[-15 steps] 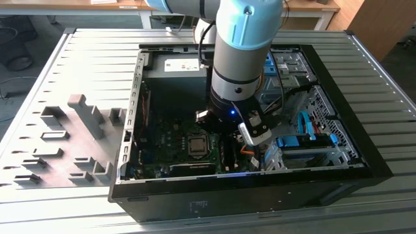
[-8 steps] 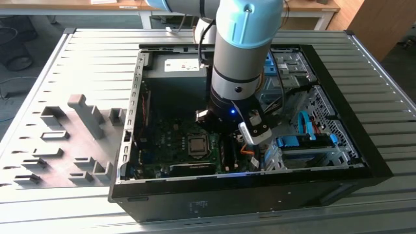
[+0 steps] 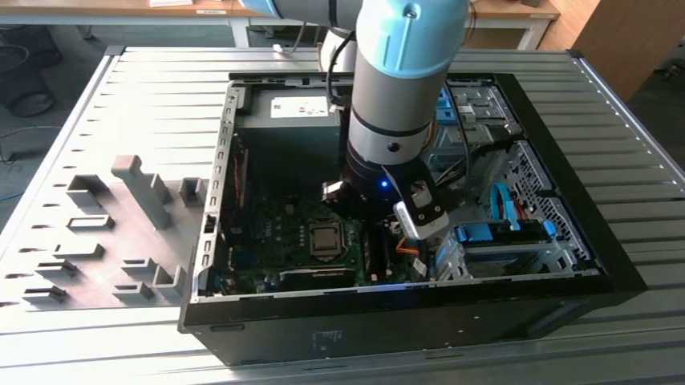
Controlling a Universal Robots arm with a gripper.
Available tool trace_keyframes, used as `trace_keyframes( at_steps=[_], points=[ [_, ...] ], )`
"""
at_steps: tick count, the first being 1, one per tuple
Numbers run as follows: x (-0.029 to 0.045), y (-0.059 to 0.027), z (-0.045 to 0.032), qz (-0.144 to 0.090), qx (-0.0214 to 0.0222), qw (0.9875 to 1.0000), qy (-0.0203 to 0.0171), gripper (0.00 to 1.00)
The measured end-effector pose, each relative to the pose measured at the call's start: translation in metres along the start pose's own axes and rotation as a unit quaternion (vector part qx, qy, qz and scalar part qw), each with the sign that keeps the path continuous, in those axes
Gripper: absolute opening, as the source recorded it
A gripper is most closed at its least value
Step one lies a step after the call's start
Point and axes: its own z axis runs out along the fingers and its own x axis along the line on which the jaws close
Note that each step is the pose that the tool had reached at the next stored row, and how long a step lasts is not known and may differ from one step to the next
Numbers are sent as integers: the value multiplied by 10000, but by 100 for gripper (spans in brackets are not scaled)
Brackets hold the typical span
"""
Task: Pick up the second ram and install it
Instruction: 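Insert the second ram into the second slot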
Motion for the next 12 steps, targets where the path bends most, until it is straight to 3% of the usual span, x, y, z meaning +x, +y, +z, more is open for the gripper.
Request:
trace_keyframes(
  at_steps=[12],
  points=[
    [-4,-3,25,13,25,10000,-2,14]
  ],
)
